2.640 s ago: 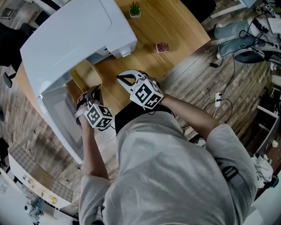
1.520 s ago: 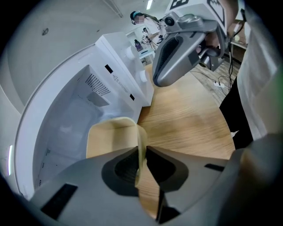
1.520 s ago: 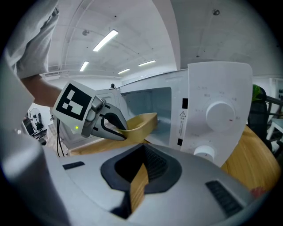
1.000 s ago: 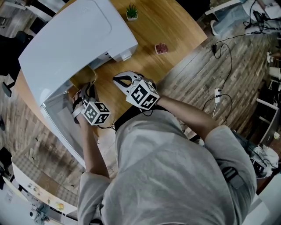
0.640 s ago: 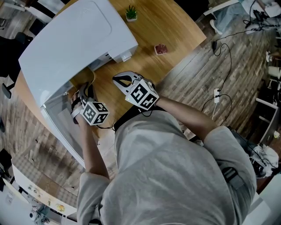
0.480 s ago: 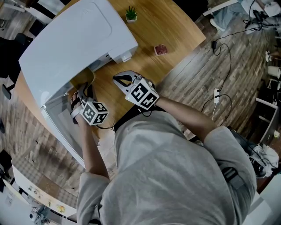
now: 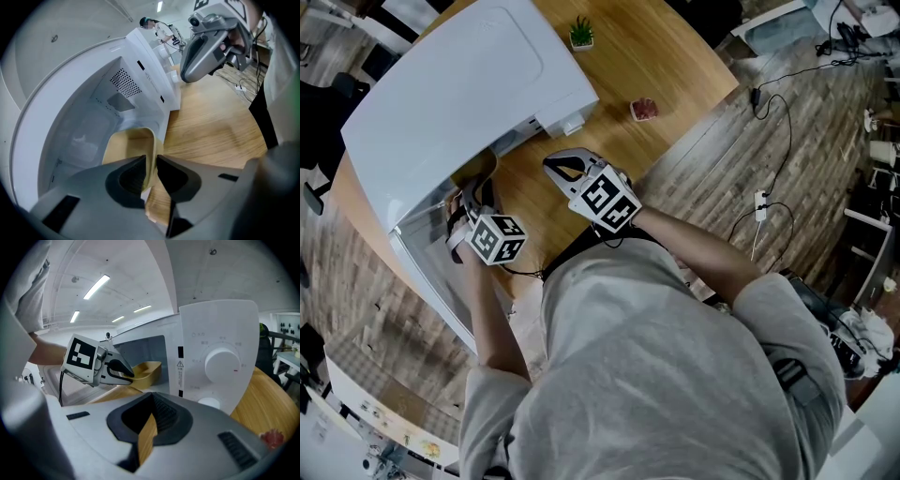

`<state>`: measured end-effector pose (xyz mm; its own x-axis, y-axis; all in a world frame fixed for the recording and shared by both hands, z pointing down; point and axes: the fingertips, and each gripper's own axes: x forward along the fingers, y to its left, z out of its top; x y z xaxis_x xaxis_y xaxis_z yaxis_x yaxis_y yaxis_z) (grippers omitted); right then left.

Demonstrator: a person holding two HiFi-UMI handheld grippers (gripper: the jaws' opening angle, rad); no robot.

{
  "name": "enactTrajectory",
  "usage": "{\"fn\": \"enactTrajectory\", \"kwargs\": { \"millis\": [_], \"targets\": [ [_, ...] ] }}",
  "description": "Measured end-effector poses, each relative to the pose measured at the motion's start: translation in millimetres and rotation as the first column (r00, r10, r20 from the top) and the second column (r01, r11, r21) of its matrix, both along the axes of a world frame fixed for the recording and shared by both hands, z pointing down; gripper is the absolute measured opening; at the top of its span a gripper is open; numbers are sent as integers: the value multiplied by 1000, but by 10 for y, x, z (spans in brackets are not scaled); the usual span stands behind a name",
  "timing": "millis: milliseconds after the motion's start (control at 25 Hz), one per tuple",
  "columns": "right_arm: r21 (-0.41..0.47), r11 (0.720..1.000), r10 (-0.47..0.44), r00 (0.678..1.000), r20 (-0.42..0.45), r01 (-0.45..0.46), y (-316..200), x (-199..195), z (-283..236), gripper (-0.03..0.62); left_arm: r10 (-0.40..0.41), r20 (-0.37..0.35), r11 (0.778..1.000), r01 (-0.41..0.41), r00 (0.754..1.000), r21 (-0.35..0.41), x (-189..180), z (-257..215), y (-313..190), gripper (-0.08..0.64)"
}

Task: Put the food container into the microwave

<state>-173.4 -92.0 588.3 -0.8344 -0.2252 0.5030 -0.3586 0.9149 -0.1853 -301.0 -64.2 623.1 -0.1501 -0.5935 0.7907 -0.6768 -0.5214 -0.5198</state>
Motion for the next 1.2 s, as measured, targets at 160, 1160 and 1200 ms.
{"fn": "enactTrajectory", "kwargs": {
  "millis": [160,1160,1200],
  "targets": [
    [2,1000,7,1000,-5,-7,-7,1,4,5,7,2,1000,-7,1000,6,-32,-3,-58,86],
    [-7,996,92,996,-14,-92,-114,-8,23,5,-33,-46,994,38,998,106,-180,-43,-374,86],
    [-7,996,94,995,-14,-94,-105,-8,17,5,-34,-46,993,39,998,111,-177,-53,-379,86]
  ]
}}
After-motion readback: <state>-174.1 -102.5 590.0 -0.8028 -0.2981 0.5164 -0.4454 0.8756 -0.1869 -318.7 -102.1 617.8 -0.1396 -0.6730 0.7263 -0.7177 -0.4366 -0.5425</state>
